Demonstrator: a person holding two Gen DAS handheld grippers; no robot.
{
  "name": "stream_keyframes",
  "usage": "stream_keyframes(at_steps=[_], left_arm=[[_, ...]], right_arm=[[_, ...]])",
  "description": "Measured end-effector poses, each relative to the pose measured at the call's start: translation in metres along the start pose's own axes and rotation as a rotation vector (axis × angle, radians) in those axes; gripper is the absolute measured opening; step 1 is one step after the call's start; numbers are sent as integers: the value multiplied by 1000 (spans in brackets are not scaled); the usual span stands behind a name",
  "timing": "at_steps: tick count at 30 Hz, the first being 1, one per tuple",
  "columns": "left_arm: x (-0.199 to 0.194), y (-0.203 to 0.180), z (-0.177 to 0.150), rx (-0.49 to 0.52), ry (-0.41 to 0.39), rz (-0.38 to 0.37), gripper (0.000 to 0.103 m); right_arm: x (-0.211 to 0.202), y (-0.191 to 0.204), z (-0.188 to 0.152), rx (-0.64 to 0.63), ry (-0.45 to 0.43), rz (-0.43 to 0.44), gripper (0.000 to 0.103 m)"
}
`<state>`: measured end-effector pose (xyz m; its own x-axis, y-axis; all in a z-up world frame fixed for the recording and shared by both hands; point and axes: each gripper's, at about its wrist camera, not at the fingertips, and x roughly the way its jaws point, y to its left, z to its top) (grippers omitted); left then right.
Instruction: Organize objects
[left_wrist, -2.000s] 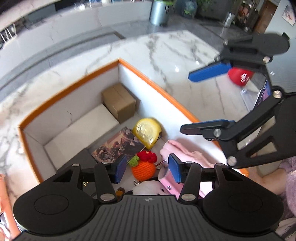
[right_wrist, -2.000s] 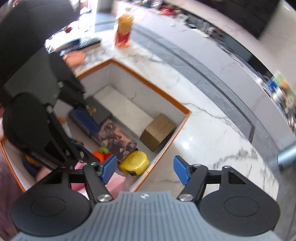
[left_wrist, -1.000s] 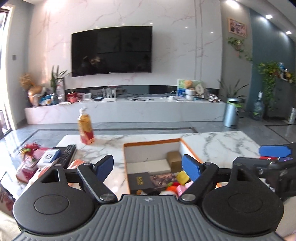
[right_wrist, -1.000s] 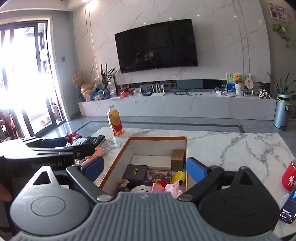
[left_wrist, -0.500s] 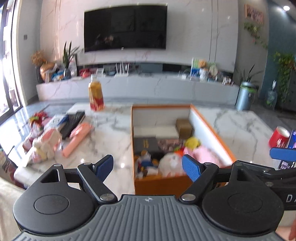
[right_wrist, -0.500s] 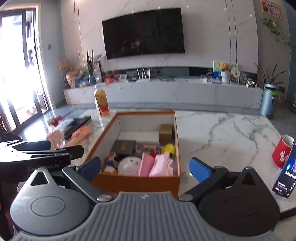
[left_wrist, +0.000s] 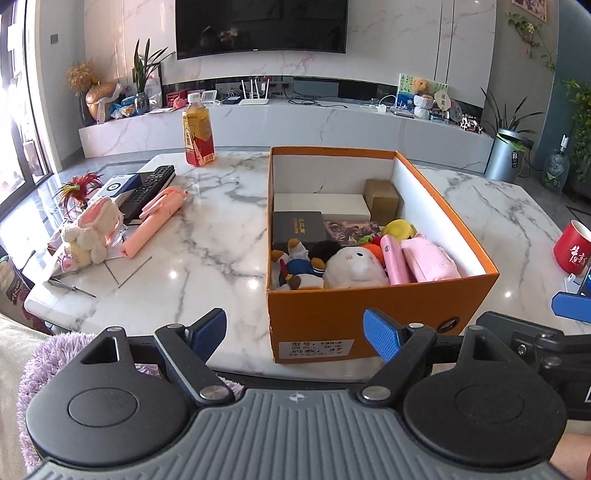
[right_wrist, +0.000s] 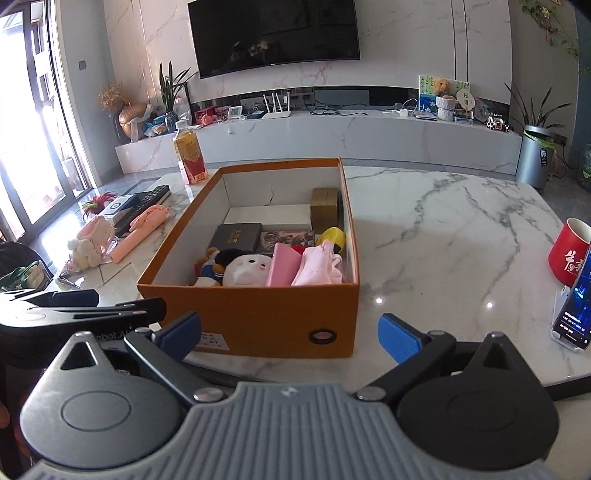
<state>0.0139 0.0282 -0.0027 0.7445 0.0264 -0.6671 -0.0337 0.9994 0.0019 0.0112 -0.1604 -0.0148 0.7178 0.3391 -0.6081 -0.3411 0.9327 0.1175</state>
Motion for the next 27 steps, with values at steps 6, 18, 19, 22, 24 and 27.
stream_keyframes(at_steps=[6,18,19,22,24,27], left_arm=[[0,-2,0,0,8,1,96],[-4,-7,-1,19,2,7,96],[-4,-7,-1,18,2,7,96],[-4,-7,-1,19,2,6,96],[-4,-7,-1,18,3,7,96],[-4,-8,-1,21,1,4,96]], right_arm=[[0,-3,-1,14,3,-5,102],[-2,-3,-2,17,3,-5,102],[-2,-3,-2,18,4,-6,102],[-3,-3,-2,19,5,-6,102],[-3,-3,-3,19,6,-6,102],[-3,-3,-3,18,6,-6,102]])
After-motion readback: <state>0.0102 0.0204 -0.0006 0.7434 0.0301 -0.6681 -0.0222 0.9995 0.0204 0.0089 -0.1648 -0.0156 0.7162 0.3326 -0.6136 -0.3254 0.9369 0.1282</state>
